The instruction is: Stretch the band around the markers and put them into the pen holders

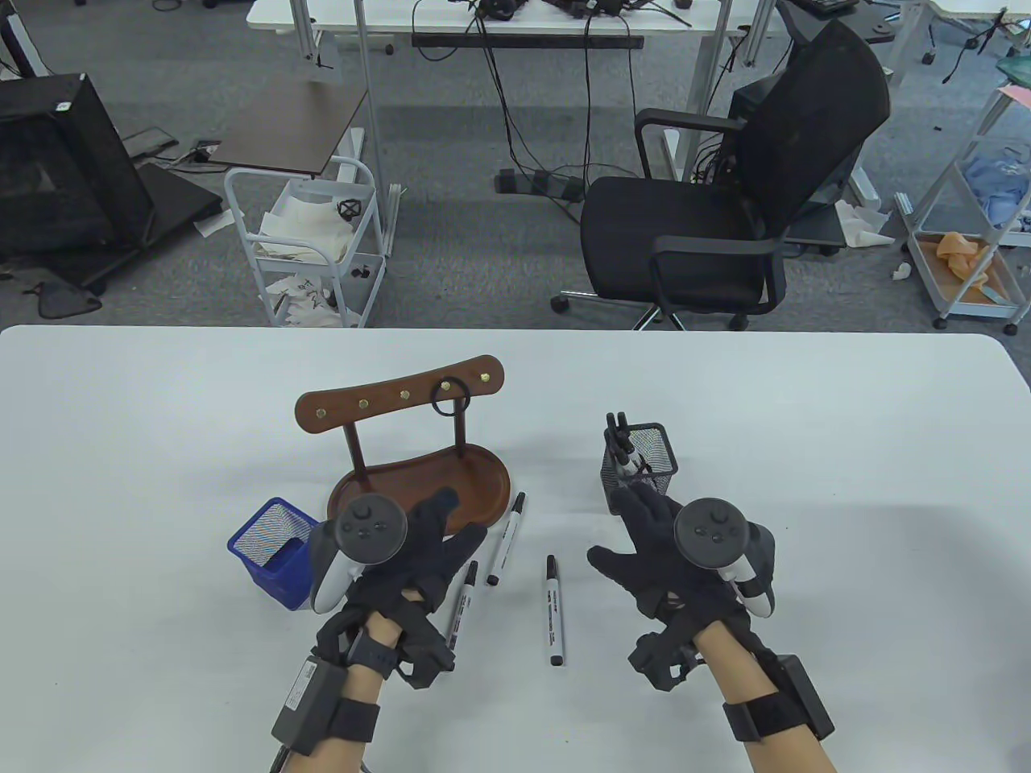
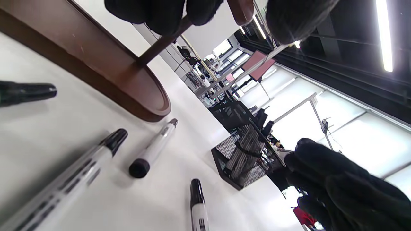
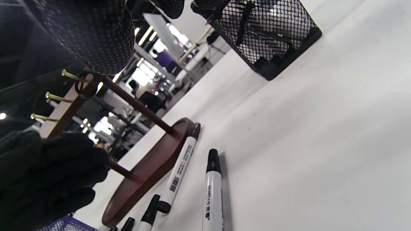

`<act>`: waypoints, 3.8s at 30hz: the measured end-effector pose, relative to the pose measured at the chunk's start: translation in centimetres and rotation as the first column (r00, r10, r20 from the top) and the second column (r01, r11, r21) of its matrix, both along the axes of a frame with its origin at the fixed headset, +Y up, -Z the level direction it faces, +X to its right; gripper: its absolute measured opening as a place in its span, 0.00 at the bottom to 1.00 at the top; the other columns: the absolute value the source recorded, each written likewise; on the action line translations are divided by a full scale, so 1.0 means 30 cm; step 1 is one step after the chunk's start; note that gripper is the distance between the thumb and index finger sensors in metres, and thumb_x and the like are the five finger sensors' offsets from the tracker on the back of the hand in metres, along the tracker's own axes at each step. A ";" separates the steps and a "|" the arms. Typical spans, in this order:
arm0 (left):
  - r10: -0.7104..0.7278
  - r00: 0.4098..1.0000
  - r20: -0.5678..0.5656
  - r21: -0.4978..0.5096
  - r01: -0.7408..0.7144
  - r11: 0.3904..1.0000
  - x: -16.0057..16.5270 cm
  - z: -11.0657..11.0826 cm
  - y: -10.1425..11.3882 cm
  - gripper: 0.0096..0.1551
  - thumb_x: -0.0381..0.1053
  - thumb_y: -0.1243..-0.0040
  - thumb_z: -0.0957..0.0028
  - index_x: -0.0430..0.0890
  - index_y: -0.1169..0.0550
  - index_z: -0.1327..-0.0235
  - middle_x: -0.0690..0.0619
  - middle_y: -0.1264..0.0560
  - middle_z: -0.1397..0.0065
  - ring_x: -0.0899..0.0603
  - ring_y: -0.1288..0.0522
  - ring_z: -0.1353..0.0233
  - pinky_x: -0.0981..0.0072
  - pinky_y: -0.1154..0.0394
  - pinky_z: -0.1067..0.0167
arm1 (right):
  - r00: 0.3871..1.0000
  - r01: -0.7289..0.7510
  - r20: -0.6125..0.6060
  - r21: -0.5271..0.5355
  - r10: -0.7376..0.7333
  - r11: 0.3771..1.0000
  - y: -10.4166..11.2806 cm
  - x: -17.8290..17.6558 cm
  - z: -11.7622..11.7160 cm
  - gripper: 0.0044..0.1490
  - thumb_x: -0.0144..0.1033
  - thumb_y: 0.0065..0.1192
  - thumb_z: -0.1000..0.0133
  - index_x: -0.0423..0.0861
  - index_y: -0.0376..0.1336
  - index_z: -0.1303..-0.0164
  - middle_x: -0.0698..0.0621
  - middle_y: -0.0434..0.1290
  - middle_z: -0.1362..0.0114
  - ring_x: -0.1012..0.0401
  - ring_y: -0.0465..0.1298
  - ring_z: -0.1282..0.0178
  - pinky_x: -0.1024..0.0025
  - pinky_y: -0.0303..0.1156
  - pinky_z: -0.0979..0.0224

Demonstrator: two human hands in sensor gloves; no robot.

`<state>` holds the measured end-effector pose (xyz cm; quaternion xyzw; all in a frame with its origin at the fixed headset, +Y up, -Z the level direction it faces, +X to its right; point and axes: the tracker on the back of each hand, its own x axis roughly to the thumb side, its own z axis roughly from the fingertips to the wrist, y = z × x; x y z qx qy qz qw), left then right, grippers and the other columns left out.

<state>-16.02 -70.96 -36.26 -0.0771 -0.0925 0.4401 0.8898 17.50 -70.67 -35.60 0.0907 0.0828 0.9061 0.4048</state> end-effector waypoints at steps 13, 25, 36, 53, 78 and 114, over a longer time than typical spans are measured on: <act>0.085 0.971 -0.223 -0.020 -0.092 0.996 -0.017 -0.153 0.060 0.46 0.60 0.49 0.35 0.33 0.45 0.17 0.28 0.41 0.14 0.21 0.43 0.18 0.22 0.46 0.27 | 0.997 -0.063 -0.041 0.044 0.065 0.997 -0.039 -0.012 0.047 0.53 0.51 0.73 0.46 0.47 0.48 0.17 0.42 0.42 0.08 0.39 0.38 0.13 0.33 0.32 0.20; 0.186 0.934 -0.306 -0.050 -0.211 0.976 -0.018 -0.246 0.065 0.44 0.59 0.49 0.35 0.33 0.45 0.17 0.29 0.40 0.14 0.21 0.42 0.18 0.22 0.46 0.27 | 0.991 -0.119 -0.055 0.078 0.124 0.990 -0.043 -0.028 0.066 0.52 0.50 0.73 0.46 0.47 0.49 0.17 0.42 0.43 0.08 0.39 0.39 0.13 0.32 0.32 0.20; 0.186 0.907 -0.377 -0.044 -0.218 0.975 -0.021 -0.269 0.065 0.37 0.56 0.47 0.35 0.35 0.36 0.22 0.33 0.29 0.20 0.27 0.31 0.22 0.27 0.38 0.28 | 0.990 -0.129 -0.046 0.083 0.133 0.988 -0.044 -0.013 0.070 0.51 0.49 0.73 0.46 0.47 0.51 0.18 0.42 0.45 0.08 0.39 0.40 0.13 0.32 0.32 0.20; 0.268 0.872 -0.410 0.008 -0.290 0.957 -0.028 -0.269 0.077 0.22 0.49 0.45 0.35 0.42 0.27 0.32 0.44 0.19 0.29 0.34 0.25 0.26 0.30 0.36 0.28 | 0.987 -0.152 -0.049 0.067 0.155 0.986 -0.050 -0.008 0.073 0.50 0.48 0.74 0.46 0.46 0.51 0.18 0.41 0.46 0.08 0.38 0.41 0.14 0.32 0.32 0.21; 0.328 0.876 -0.354 0.033 -0.339 0.940 -0.052 -0.244 0.128 0.22 0.48 0.47 0.34 0.42 0.29 0.31 0.44 0.20 0.28 0.34 0.26 0.25 0.29 0.37 0.27 | 0.982 -0.176 -0.063 0.049 0.179 0.983 -0.057 -0.017 0.074 0.51 0.48 0.74 0.46 0.45 0.51 0.18 0.40 0.45 0.08 0.38 0.40 0.14 0.32 0.32 0.21; 0.054 0.971 0.232 0.003 -0.056 0.998 0.263 0.055 0.073 0.22 0.48 0.47 0.35 0.42 0.28 0.31 0.43 0.20 0.28 0.32 0.27 0.25 0.28 0.38 0.28 | 0.958 0.255 -0.123 -0.055 -0.260 0.965 -0.040 0.002 0.064 0.42 0.54 0.58 0.43 0.49 0.53 0.20 0.45 0.56 0.12 0.43 0.56 0.17 0.38 0.50 0.17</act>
